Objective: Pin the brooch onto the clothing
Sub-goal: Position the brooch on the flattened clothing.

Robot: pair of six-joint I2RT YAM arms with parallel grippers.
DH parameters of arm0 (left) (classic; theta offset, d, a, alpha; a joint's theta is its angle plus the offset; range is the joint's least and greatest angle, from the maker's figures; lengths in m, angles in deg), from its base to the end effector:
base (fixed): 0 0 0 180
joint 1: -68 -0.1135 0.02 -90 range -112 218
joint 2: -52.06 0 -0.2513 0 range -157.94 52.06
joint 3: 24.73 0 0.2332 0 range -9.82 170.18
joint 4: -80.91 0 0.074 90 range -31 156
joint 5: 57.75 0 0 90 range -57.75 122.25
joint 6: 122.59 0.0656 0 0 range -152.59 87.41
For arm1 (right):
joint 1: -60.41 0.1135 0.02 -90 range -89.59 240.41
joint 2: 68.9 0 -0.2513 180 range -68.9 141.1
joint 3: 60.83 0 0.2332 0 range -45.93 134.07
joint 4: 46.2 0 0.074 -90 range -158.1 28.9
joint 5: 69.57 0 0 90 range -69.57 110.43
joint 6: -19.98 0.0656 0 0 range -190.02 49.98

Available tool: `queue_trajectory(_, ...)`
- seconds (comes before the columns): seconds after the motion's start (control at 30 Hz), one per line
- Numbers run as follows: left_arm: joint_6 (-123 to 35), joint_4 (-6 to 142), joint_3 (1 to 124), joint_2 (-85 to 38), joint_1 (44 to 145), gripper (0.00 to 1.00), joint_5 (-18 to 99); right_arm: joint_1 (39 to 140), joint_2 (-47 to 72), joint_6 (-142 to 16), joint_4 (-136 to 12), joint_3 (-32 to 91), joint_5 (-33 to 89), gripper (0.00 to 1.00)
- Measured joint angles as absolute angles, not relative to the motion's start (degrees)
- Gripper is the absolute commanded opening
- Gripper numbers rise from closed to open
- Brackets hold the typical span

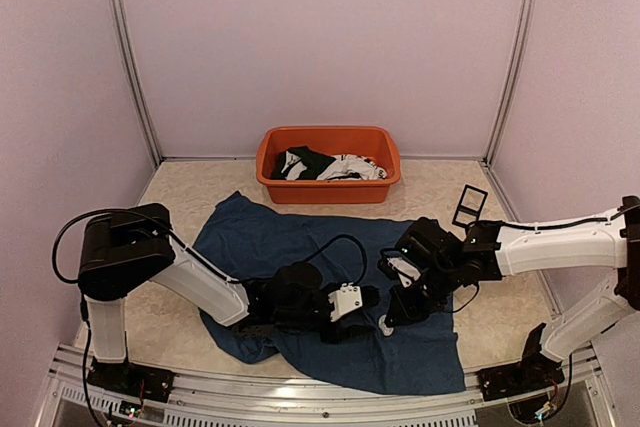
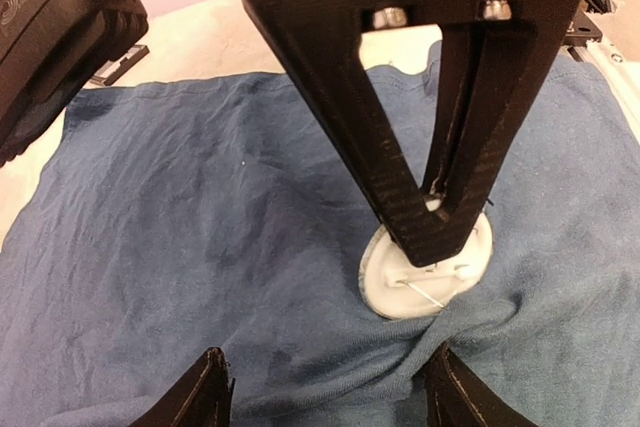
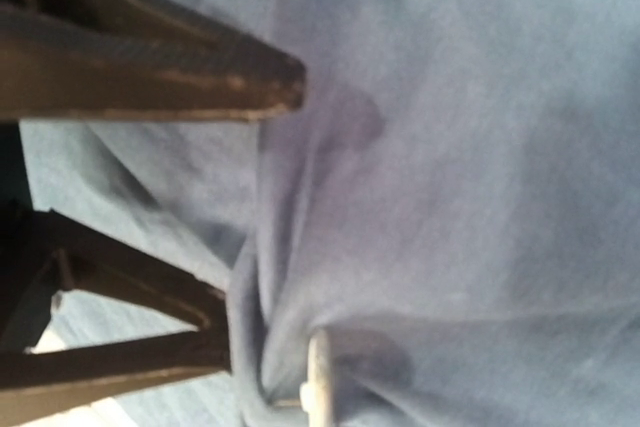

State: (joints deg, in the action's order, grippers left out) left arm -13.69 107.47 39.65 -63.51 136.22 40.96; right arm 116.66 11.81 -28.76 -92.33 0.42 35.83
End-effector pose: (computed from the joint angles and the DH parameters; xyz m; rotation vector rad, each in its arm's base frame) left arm 0.1395 -0.3759 0.1006 1.4949 1.4257 -0.6951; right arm 0.1278 0.2226 0.1588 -0.4733 2.9317 0.7474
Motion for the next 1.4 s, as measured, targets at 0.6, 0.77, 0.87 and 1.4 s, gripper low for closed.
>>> queue_trajectory(0.6, -12.73, 103.89, 41.31, -63.49, 136.22, 0.23, 42.66, 116.66, 11.07, -28.52, -91.15, 0.42, 36.92, 0.0)
queue_trajectory(0.77, -12.68, 103.1, 41.73, -63.49, 136.25, 0.1, 42.79, 116.66, 11.13, -28.37, -90.77, 0.4, 36.81, 0.0)
queue_trajectory(0.87, -12.64, 102.77, 41.73, -63.49, 136.33, 0.03, 42.79, 116.66, 11.37, -28.35, -90.32, 0.27, 36.7, 0.0)
queue_trajectory(1.4, -13.08, 100.46, 41.75, -63.49, 136.35, 0.0, 42.51, 118.32, 14.39, -27.34, -87.23, -0.74, 36.53, 0.0)
